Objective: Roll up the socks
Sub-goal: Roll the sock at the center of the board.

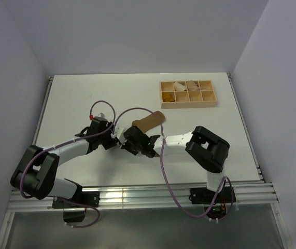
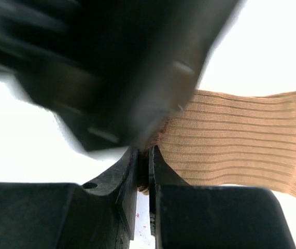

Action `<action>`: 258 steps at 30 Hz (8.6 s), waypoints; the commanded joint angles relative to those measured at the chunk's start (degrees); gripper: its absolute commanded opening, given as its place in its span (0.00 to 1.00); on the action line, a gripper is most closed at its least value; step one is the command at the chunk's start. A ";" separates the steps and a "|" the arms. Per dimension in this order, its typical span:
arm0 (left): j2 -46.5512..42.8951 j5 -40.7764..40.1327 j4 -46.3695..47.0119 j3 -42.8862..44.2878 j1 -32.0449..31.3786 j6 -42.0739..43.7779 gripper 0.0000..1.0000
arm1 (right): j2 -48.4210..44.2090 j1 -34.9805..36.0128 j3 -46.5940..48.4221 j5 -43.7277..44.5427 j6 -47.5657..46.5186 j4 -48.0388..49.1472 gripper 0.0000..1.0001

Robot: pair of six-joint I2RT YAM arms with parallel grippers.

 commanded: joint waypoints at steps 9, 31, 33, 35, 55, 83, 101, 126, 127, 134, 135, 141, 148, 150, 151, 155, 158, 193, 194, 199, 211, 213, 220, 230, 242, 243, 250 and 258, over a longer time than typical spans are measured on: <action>-12.03 -4.11 6.55 -7.36 3.72 -5.03 0.66 | 3.05 -12.94 1.52 -29.52 9.63 -11.51 0.00; -4.75 2.83 17.10 -9.04 -1.02 -1.15 0.63 | 15.27 -26.21 0.21 -61.53 39.42 6.33 0.00; -3.17 2.92 18.06 -8.95 -1.02 -0.63 0.62 | 15.98 -26.83 -0.05 -63.28 41.17 8.34 0.00; -1.50 3.88 18.94 -8.95 -1.02 -0.36 0.61 | 16.59 -27.09 -0.50 -63.56 42.85 9.84 0.00; 1.75 9.25 26.59 -13.79 -1.46 -0.63 0.57 | 19.23 -28.94 -0.15 -64.79 48.40 12.93 0.00; 8.88 6.35 16.14 -6.67 -2.69 1.83 0.00 | 0.38 -28.50 -0.41 -46.09 30.92 -7.79 0.45; 7.56 3.09 -2.59 4.14 -2.78 8.25 0.00 | -15.76 -1.53 -4.28 8.58 -0.55 -7.47 0.57; 8.00 4.24 -1.89 4.94 -3.48 9.48 0.01 | -1.25 8.68 3.54 19.33 -10.49 -5.79 0.58; 7.91 4.41 -1.89 4.85 -3.48 9.40 0.00 | -0.99 8.76 3.55 18.80 -10.32 -6.23 0.59; 8.08 4.59 -1.80 4.93 -3.48 9.13 0.00 | 1.03 8.77 3.72 16.43 -8.29 -9.57 0.61; 8.00 4.41 -1.71 4.85 -3.48 9.04 0.00 | 1.30 8.68 3.64 16.42 -7.94 -9.84 0.61; 7.56 4.67 -1.27 4.59 -3.48 8.16 0.00 | 4.46 8.68 4.42 16.95 -5.58 -13.26 0.53; 7.38 4.76 -1.01 4.15 -3.48 6.67 0.01 | 7.54 8.59 4.43 16.86 -2.76 -16.08 0.33; 7.03 4.68 -0.75 3.88 -3.48 5.71 0.02 | 7.72 8.59 4.08 16.60 -1.80 -16.17 0.23; 6.77 4.50 -0.57 3.45 -3.48 5.27 0.03 | 7.63 8.50 3.73 16.60 -1.44 -16.08 0.10; 5.63 3.10 -0.30 2.74 -3.48 2.99 0.09 | 6.58 7.71 2.14 15.99 0.23 -15.11 0.00; 4.40 1.78 0.05 1.86 -3.48 1.32 0.16 | 5.17 6.57 1.09 13.62 1.72 -14.50 0.00; -7.30 3.36 19.29 -10.01 -2.51 -6.86 0.65 | 4.99 -28.58 -12.18 -59.41 39.31 15.28 0.00; -6.86 3.53 19.64 -10.01 -2.95 -6.95 0.64 | 5.86 -29.46 -12.71 -60.82 41.08 17.21 0.00; -3.00 3.36 21.84 -9.66 -4.80 -7.57 0.63 | 7.36 -31.22 -15.35 -63.11 47.51 26.36 0.00; 5.62 6.34 29.48 -9.04 -6.74 -8.97 0.62 | 10.97 -32.10 -14.82 -63.56 51.39 28.31 0.00; 6.67 6.43 29.49 -8.87 -6.91 -9.24 0.61 | 10.97 -32.10 -14.38 -63.38 50.95 27.34 0.00; 10.54 5.56 28.08 -7.46 -7.79 -9.33 0.56 | 11.15 -32.10 -14.03 -63.29 50.59 26.55 0.00; 13.79 4.50 27.56 -6.84 -7.97 -9.50 0.48 | 11.59 -32.10 -13.59 -63.47 49.80 25.67 0.00; 14.32 3.98 25.98 -5.70 -9.64 -9.50 0.40 | 12.46 -32.10 -12.89 -63.38 49.63 24.88 0.00; 14.50 3.89 25.71 -5.61 -9.72 -9.33 0.37 | 12.38 -32.10 -12.80 -63.38 49.63 24.96 0.00; 16.52 2.74 24.22 -4.38 -10.69 -9.77 0.09 | 10.18 -32.10 -12.98 -61.01 47.35 21.02 0.02; 13.54 -5.24 12.63 -1.48 -10.78 -9.41 0.00 | -1.85 -32.02 -13.15 -50.04 36.98 8.27 0.40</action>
